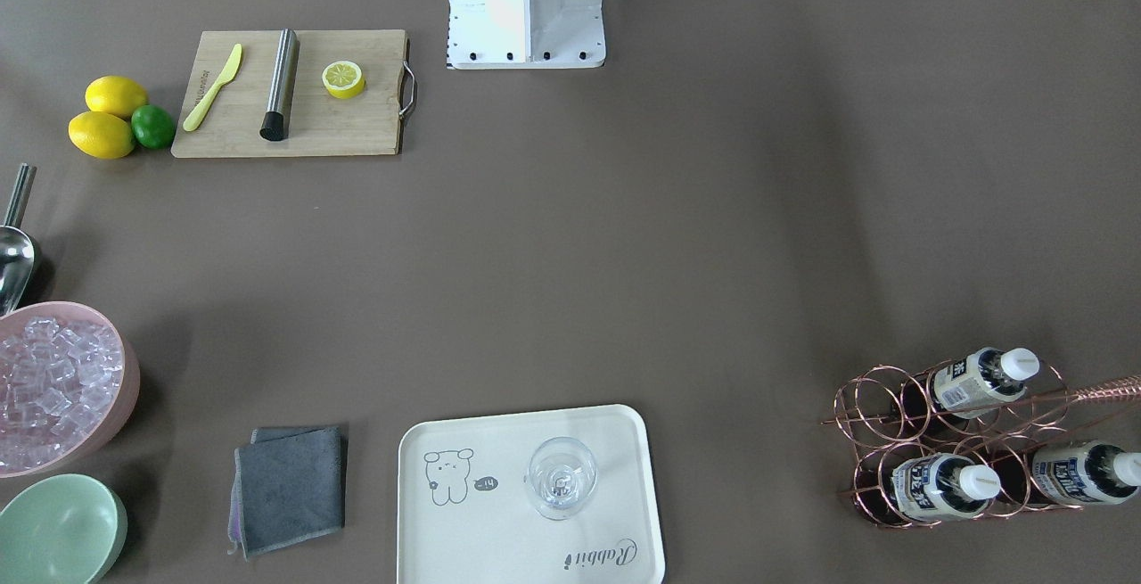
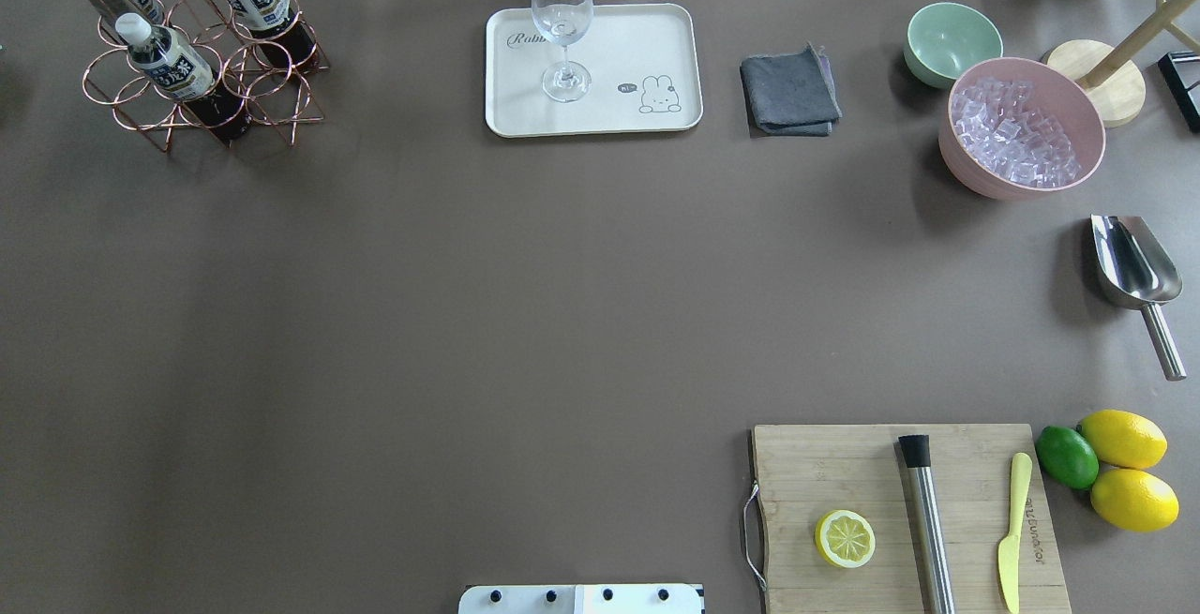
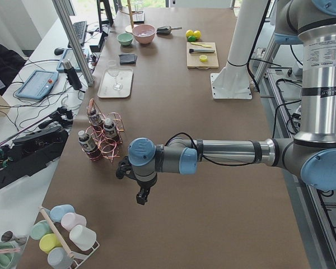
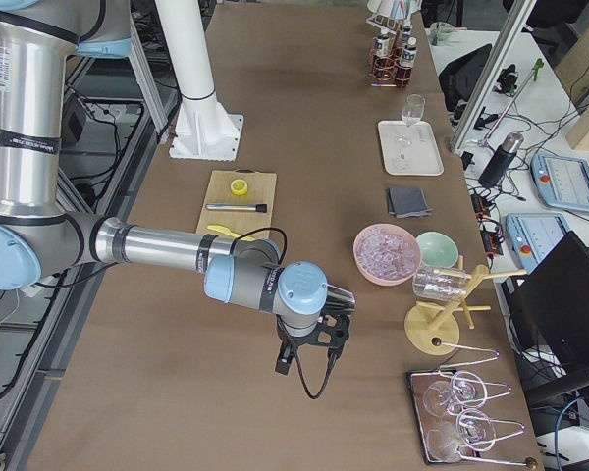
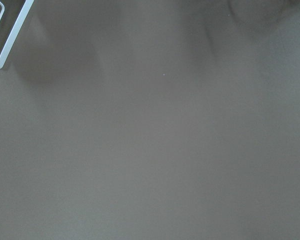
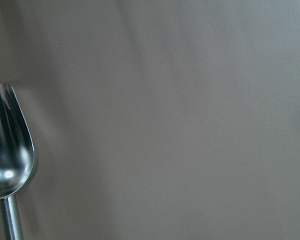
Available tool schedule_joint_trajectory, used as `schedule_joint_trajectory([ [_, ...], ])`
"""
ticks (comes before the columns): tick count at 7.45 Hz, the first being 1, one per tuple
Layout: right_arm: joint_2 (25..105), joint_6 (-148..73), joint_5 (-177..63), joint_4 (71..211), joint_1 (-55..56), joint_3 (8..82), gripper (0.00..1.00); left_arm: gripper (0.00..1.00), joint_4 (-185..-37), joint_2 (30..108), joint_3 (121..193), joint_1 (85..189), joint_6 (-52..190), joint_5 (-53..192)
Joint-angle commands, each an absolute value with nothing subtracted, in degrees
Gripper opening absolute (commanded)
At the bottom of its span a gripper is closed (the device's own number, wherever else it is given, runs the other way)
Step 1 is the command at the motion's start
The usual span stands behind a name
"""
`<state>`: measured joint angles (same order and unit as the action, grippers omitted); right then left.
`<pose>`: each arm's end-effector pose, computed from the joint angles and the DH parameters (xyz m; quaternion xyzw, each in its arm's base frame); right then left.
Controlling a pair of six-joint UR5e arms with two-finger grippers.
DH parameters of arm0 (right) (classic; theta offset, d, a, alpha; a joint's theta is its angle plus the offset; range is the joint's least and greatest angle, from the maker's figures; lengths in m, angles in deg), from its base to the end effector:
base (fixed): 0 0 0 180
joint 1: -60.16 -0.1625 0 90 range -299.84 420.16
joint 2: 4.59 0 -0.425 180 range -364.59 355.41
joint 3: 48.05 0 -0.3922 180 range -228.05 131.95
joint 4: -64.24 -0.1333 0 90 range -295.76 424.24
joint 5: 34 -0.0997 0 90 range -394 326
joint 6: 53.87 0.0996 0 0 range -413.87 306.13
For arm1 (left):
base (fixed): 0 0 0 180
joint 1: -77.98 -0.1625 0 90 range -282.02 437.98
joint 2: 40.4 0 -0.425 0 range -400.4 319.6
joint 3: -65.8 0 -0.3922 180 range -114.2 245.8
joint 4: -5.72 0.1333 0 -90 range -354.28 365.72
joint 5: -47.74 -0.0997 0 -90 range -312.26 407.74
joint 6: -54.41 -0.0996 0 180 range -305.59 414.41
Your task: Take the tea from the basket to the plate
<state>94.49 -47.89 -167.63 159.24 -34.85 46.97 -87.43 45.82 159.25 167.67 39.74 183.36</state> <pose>0.1002 -0.4040 0.6968 -0.0765 -0.3698 0.1178 0.9184 -0.0596 -0.4675 0.6535 0.0709 0.3817 0.1296 0.9124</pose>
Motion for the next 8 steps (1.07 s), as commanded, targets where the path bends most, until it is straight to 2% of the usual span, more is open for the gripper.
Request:
schedule_joint_trajectory([
  [1, 95.34, -47.89, -167.60, 159.25, -34.85, 46.96, 1.00, 0.98, -87.01, 45.82, 159.23, 167.72, 39.38, 183.35],
  [8, 95.34, -47.80, -167.51, 159.16, -34.85, 45.73, 1.00, 0.98, -87.36, 47.66, 160.64, 167.10, 39.38, 183.27],
])
